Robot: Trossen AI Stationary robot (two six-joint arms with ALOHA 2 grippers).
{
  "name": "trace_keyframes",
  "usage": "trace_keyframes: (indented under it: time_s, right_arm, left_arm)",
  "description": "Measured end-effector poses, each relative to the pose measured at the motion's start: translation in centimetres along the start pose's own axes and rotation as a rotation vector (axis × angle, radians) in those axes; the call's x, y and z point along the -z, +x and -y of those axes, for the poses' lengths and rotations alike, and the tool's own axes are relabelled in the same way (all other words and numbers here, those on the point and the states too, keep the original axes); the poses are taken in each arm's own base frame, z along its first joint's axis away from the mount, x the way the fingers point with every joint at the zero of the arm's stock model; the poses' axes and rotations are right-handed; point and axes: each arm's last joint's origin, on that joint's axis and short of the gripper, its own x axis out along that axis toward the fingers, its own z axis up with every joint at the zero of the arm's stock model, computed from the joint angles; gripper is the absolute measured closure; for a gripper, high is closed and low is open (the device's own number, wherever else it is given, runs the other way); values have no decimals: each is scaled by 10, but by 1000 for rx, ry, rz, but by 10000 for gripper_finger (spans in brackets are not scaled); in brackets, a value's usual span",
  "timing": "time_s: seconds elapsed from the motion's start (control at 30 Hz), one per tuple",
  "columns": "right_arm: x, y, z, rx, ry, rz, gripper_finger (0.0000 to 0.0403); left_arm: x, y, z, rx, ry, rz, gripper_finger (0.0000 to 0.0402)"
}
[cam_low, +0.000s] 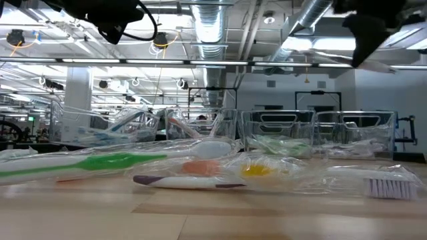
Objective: Pick & Place Toothbrushes
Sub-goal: Put the violet toothbrush into the right transparent bin
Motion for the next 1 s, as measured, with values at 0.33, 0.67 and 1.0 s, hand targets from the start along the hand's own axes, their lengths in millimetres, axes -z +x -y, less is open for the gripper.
trace_keyframes:
  time_s: [0.33, 0.67, 1.0]
  right_arm:
    - [-3, 28, 81, -7, 489, -103, 389]
    - [-32, 77, 94, -51, 516, -176, 390]
    - [-48, 138, 89, -5, 476, -425, 385]
  left_arm:
    - [-2, 3, -10, -49, -17, 12, 311]
    - [-5, 4, -18, -87, -42, 26, 311]
    - [-5, 4, -18, -86, -43, 27, 311]
